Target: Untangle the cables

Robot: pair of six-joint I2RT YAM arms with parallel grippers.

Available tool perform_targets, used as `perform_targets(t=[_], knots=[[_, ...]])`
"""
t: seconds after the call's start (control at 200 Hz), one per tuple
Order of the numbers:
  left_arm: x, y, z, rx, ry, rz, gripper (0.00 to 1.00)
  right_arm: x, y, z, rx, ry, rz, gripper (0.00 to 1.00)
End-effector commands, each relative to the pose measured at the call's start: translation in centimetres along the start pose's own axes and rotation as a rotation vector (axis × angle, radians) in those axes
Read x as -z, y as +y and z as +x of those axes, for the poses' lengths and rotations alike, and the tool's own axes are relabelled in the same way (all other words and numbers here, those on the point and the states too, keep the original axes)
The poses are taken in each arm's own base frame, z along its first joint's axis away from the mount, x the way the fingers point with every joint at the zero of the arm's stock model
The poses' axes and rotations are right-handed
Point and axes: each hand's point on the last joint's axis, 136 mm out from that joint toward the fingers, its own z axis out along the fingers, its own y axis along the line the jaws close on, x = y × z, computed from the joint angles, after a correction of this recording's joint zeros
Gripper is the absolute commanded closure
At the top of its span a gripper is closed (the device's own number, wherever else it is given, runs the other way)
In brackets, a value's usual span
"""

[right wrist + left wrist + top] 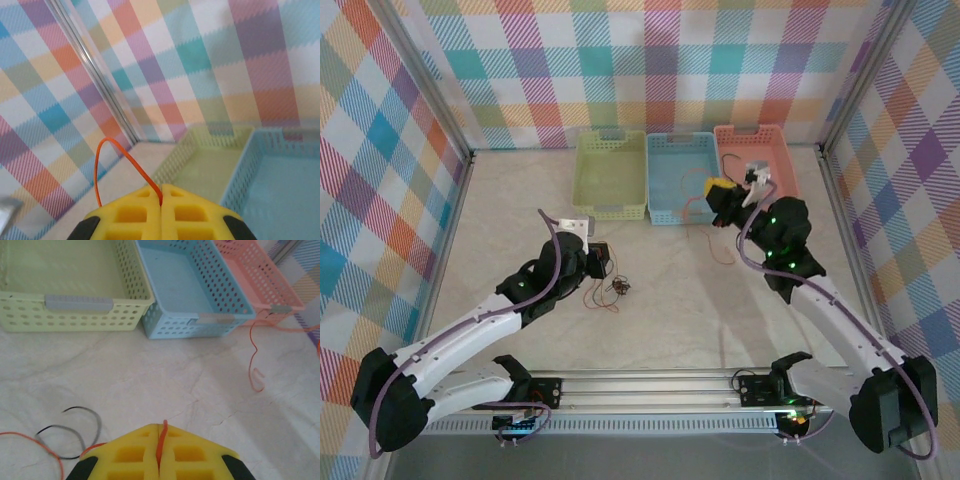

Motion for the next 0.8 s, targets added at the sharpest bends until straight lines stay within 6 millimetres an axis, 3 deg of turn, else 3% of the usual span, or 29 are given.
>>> perform_targets(t=[0.0, 0.255, 0.545, 0.675, 0.8], knots=[[0.3, -0.6, -1.2, 0.023, -0.069, 0.049, 1.0, -0.6, 1.9, -3.3, 0.032, -0.009, -0.033, 1.0], [1.3, 0.4, -0.5, 0.006, -0.078, 0.028, 1.0, -4.9, 3.3, -10.4, 0.044, -0.09, -0.05, 1.0], [1.5, 0.9, -0.5, 0.0, -0.09, 0.013, 1.0, -11.4, 2.3, -16.2, 0.068, -0.165, -0.011, 1.0], [1.5, 0.9, -0.5, -0.004, -0.092, 0.009, 1.0, -14.8, 0.6, -16.5, 0.091, -0.148, 0.038, 1.0], [1.7, 1.1, -0.6, -0.007, -0.099, 0.004, 1.0, -17.6, -2.4, -14.6, 0.094, -0.105, 0.109, 1.0]])
